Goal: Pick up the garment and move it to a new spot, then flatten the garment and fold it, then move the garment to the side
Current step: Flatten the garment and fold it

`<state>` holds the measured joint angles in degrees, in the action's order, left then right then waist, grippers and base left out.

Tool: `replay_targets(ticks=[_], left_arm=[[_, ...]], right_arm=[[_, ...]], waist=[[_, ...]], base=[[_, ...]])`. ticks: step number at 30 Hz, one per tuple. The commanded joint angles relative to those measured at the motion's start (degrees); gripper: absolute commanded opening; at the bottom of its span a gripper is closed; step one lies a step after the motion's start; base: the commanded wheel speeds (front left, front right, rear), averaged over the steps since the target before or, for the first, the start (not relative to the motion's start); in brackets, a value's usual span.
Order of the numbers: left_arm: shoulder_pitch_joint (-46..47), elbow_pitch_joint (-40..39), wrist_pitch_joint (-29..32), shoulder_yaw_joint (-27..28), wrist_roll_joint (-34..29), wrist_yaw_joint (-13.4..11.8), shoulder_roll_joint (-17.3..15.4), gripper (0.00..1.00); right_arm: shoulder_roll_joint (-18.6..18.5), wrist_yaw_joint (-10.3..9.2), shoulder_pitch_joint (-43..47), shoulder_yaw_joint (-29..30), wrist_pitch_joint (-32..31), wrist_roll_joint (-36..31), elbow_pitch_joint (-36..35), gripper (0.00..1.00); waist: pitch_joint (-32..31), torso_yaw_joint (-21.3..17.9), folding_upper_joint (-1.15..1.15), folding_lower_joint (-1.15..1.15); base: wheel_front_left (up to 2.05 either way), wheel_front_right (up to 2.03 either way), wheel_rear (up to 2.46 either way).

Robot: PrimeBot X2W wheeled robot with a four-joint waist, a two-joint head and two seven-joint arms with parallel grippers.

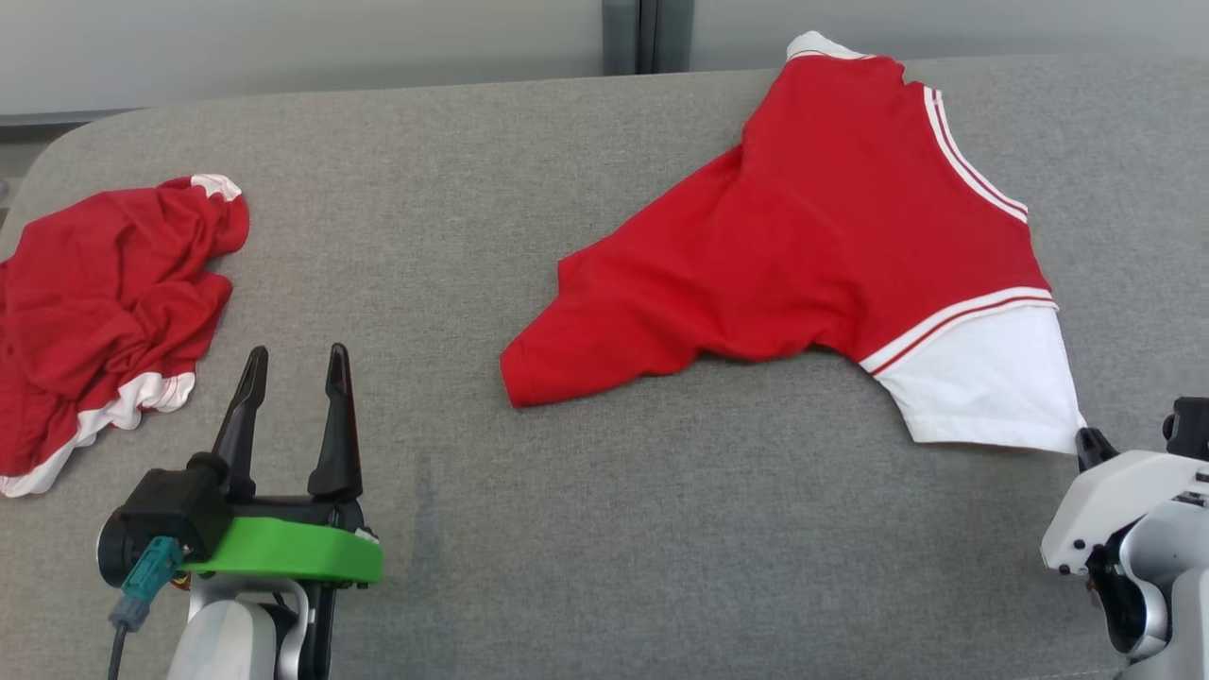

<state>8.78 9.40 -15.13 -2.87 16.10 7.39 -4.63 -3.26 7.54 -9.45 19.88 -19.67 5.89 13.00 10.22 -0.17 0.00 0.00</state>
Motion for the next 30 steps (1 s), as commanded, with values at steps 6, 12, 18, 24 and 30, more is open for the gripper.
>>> replay_targets(ticks=[6, 12, 18, 24, 30], left_arm=[[-1.29, 0.48, -0.02, 0.13, -0.20, 0.10, -0.68, 1.00], [-2.19, 0.86, -0.02, -0.32, -0.14, 0.11, -0.69, 1.00], [-3.39, 0.95, -0.02, -0.26, -0.05, 0.11, -0.53, 1.00], [-3.75, 1.30, -0.02, -0.35, 0.03, 0.11, -0.39, 1.00], [0.10, 6.96, 0.91, -4.22, 1.77, 0.11, -0.95, 1.00]], right_arm=[[0.31, -0.09, 3.69, 0.38, 0.16, -0.21, -3.69, 1.00], [0.35, -0.09, 4.99, -2.69, 9.76, -0.26, -8.32, 1.00], [0.30, -0.09, 6.66, -10.31, 21.51, -1.69, -10.41, 1.00], [0.15, -0.09, 7.18, -15.18, 25.75, -2.26, -8.59, 1.00], [-0.42, -0.09, 5.22, -17.03, 26.57, -1.91, -7.89, 1.00]], waist=[[-1.78, -1.41, 0.00, 0.00], [-3.32, -1.26, 0.00, 0.00], [-4.24, -0.99, 0.00, 0.00], [-4.16, -0.67, 0.00, 0.00], [-2.66, -1.34, 0.00, 0.00]], base=[[0.00, 0.00, 0.00], [0.00, 0.00, 0.00], [0.00, 0.00, 0.00], [0.00, 0.00, 0.00], [0.00, 0.00, 0.00]])
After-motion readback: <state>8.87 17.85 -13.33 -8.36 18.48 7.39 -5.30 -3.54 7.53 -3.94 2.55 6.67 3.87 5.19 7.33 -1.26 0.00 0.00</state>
